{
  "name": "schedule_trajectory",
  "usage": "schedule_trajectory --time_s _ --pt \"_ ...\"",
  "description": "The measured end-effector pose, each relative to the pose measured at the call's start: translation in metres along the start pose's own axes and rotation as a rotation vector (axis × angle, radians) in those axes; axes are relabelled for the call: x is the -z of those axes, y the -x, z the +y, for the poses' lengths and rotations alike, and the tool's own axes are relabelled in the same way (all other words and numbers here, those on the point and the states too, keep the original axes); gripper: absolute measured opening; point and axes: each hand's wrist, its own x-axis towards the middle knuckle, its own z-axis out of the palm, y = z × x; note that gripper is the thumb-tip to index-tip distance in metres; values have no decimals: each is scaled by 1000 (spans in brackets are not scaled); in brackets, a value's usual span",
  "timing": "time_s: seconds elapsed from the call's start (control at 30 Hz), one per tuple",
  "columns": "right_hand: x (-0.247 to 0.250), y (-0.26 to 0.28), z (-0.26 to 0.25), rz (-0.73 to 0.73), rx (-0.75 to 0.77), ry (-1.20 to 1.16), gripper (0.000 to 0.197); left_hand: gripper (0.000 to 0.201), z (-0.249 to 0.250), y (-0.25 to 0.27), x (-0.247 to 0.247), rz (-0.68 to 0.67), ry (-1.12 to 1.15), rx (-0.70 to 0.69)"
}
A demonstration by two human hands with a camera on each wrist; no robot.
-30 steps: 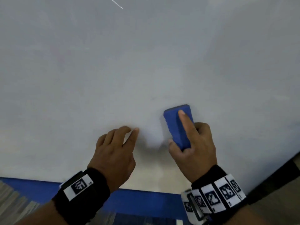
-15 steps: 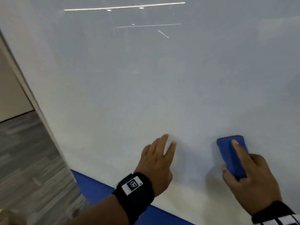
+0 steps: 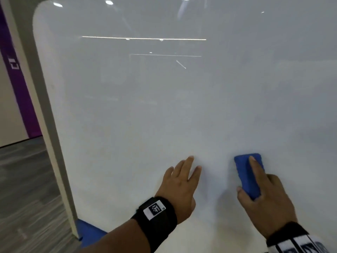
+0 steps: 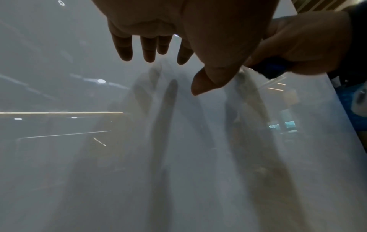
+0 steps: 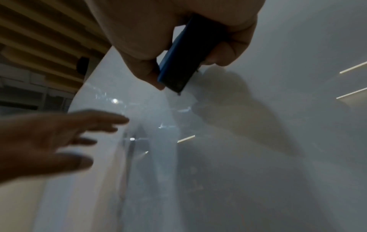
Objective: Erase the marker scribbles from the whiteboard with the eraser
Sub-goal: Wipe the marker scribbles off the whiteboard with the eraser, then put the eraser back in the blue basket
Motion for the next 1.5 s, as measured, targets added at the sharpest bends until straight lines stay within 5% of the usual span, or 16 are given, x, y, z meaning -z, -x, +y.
schedule_trajectory --time_s 0.13,0.4,0.57,0.7,1.03,1.27,1.4,1.5 --pt "-14 34 3 -308 8 172 89 91 -16 -9 25 15 -48 -71" --pt "38 13 -19 0 -108 -86 86 99 -18 -22 55 -17 -84 -155" --pt "52 18 -19 -41 -222 -49 84 90 0 -45 88 29 -33 -205" --pt "65 16 -16 -49 -298 -54 85 85 11 -54 109 -56 -101 -183" --pt "91 -6 -21 29 -302 -34 82 85 13 -56 99 -54 -118 -161" --pt "94 35 8 -270 -383 103 83 105 0 -67 57 23 -147 -188" --pt "108 23 50 -355 -485 -76 76 61 56 -83 66 198 3 -162" --pt "140 27 70 -349 -455 -142 66 57 101 -87 82 171 96 -218"
